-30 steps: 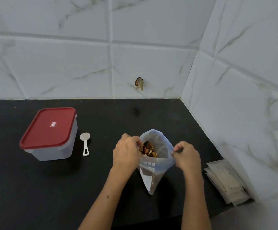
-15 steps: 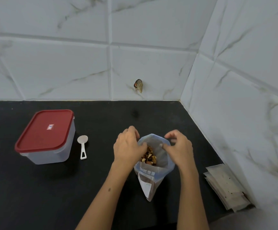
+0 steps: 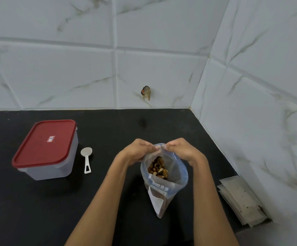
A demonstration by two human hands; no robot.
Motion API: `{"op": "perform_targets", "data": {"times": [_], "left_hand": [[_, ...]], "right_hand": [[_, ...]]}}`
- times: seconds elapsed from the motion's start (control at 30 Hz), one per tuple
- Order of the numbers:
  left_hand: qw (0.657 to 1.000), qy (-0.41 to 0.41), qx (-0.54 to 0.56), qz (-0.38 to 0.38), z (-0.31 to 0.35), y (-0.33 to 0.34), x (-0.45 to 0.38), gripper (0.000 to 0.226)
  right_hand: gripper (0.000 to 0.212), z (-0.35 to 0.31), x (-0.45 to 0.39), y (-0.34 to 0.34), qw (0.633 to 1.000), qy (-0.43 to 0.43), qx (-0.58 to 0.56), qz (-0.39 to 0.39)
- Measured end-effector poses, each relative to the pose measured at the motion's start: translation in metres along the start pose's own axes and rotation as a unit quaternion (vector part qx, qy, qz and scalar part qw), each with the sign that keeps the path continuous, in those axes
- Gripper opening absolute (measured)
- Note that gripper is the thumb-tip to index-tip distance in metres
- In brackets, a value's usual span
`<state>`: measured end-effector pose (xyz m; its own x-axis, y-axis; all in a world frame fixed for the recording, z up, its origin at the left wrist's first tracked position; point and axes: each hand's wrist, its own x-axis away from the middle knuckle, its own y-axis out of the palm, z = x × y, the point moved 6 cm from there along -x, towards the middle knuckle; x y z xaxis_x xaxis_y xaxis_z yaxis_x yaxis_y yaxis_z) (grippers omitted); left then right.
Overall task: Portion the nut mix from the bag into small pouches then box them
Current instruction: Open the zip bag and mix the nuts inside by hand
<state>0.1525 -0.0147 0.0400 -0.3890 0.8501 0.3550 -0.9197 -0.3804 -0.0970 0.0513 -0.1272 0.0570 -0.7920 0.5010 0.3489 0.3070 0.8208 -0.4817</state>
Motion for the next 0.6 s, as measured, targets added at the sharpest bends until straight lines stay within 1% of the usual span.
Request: {"op": "perform_targets", "data": {"times": [0.07, 0.13, 0.17, 0.23, 0.33, 0.4, 0.43, 0.5, 0.53, 0.57, 0.6], "left_hand": [[0.99, -0.069, 0.111, -0.05, -0.01, 0.005, -0.004, 0.025], [0.967, -0.142, 0.196, -0.081, -0.022, 0.012, -0.008, 0.03], [0.958, -0.167, 0.221, -0.076, -0.027, 0.014, -0.01, 0.033], [0.948, -0.194, 0.248, -0.036, -0.037, 0.015, -0.019, 0.037], [0.951, -0.205, 0.227, 0.037, -0.046, 0.014, -0.024, 0.036], [0.957, -0.193, 0.202, 0.081, -0.05, 0.01, -0.026, 0.028], [0.958, -0.184, 0.195, 0.101, -0.052, 0.009, -0.027, 0.024], [0.96, -0.167, 0.178, 0.139, -0.054, 0.009, -0.029, 0.031], [0.962, -0.155, 0.159, 0.157, -0.051, 0.01, -0.027, 0.031], [0.966, -0.137, 0.129, 0.176, -0.048, 0.01, -0.025, 0.026], [0.97, -0.116, 0.084, 0.198, -0.044, 0.008, -0.021, 0.025]], "right_hand": [[0.027, 0.007, -0.003, 0.002, 0.993, 0.053, -0.088, -0.055], [0.03, 0.014, -0.006, 0.009, 0.969, 0.113, -0.2, -0.093], [0.029, 0.017, -0.006, 0.012, 0.958, 0.138, -0.231, -0.095], [0.03, 0.023, -0.009, 0.018, 0.949, 0.17, -0.255, -0.073], [0.029, 0.032, -0.008, 0.024, 0.942, 0.194, -0.27, -0.038], [0.028, 0.036, -0.006, 0.027, 0.938, 0.208, -0.276, -0.024], [0.029, 0.036, -0.003, 0.027, 0.941, 0.217, -0.258, -0.012], [0.029, 0.036, 0.0, 0.023, 0.955, 0.226, -0.192, 0.036], [0.029, 0.035, -0.001, 0.02, 0.961, 0.218, -0.161, 0.063], [0.029, 0.033, -0.001, 0.017, 0.965, 0.201, -0.144, 0.084], [0.03, 0.032, -0.001, 0.014, 0.968, 0.181, -0.139, 0.101]]}}
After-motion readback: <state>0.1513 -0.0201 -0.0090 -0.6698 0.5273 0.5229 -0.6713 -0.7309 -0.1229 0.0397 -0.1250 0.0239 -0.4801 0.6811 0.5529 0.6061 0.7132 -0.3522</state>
